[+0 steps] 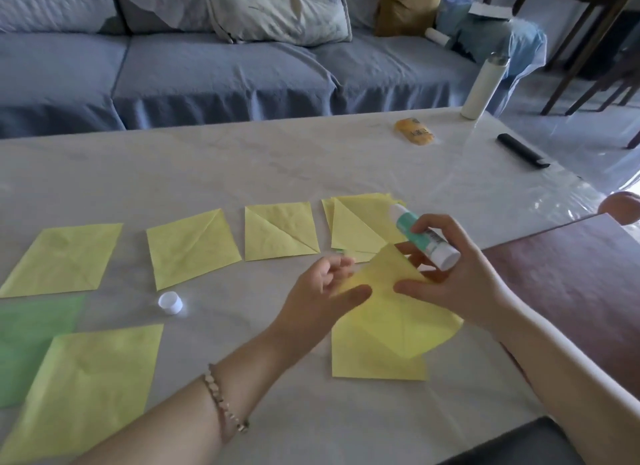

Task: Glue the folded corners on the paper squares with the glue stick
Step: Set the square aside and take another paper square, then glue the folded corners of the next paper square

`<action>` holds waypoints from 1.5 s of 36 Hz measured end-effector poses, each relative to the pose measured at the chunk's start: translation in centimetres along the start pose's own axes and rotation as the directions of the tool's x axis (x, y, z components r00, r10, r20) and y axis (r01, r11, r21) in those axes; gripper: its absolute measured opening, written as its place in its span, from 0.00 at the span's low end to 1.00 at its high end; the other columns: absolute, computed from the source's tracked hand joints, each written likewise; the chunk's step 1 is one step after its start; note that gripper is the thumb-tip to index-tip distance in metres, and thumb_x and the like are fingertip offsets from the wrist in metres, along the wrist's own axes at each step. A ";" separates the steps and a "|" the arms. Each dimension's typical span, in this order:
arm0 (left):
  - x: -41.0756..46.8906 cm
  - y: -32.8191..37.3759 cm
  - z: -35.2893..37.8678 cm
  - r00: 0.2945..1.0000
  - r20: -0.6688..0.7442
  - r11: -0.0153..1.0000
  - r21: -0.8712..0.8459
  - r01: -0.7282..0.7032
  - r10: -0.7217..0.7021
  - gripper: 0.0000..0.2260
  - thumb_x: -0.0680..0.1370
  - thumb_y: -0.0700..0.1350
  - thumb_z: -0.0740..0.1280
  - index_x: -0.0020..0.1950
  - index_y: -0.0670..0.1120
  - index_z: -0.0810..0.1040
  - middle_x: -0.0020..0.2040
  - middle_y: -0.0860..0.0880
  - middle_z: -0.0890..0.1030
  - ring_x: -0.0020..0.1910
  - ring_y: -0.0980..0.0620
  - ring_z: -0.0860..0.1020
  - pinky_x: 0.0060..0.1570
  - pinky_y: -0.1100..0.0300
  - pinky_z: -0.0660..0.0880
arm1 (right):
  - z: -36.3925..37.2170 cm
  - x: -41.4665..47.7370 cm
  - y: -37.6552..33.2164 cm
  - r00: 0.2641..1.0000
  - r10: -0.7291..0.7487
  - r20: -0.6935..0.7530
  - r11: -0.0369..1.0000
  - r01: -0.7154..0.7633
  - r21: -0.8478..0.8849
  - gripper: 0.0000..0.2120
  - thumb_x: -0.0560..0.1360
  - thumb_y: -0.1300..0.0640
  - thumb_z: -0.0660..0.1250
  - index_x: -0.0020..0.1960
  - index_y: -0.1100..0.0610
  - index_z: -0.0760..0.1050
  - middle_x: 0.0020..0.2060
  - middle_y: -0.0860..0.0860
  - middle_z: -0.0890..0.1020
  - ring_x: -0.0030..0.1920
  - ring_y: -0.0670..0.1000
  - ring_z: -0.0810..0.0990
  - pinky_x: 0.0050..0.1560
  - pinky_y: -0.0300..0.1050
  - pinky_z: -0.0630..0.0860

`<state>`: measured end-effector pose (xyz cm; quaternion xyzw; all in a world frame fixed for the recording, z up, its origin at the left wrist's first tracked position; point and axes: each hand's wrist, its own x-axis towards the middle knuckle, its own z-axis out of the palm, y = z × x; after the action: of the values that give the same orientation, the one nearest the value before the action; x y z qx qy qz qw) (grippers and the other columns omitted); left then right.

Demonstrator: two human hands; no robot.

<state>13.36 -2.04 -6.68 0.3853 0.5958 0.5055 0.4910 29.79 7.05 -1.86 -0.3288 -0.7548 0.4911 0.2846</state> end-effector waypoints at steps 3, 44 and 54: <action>-2.2 -0.2 -2.3 0.995 -0.084 0.999 0.002 -0.047 0.047 0.10 0.74 0.33 0.68 0.42 0.48 0.79 0.33 0.57 0.81 0.35 0.62 0.78 0.38 0.70 0.72 | 2.6 0.0 -0.5 1.000 0.001 0.011 0.996 -0.001 0.084 0.34 0.59 0.73 0.76 0.44 0.36 0.70 0.44 0.50 0.80 0.36 0.42 0.77 0.39 0.36 0.77; -13.0 -12.5 -8.6 0.959 -0.034 0.305 0.951 -0.056 0.283 0.29 0.74 0.63 0.54 0.67 0.48 0.75 0.69 0.46 0.73 0.69 0.50 0.63 0.66 0.48 0.57 | 14.2 -5.0 0.1 0.985 0.049 -0.165 0.996 -0.061 -0.067 0.08 0.76 0.54 0.64 0.50 0.40 0.75 0.27 0.45 0.78 0.28 0.43 0.74 0.31 0.35 0.73; -13.4 -12.7 -8.0 0.945 -0.047 0.338 0.938 -0.070 0.324 0.26 0.71 0.64 0.56 0.59 0.50 0.79 0.67 0.43 0.74 0.67 0.46 0.70 0.65 0.49 0.59 | 15.8 -4.8 -1.1 0.971 0.169 -0.170 0.981 -0.182 -0.063 0.05 0.70 0.58 0.71 0.41 0.50 0.78 0.22 0.44 0.77 0.22 0.42 0.73 0.27 0.33 0.72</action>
<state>9.02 -19.07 -16.41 0.6034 0.7756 0.1779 0.0522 20.63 -5.73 -6.97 -0.4442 -0.7156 0.4558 0.2879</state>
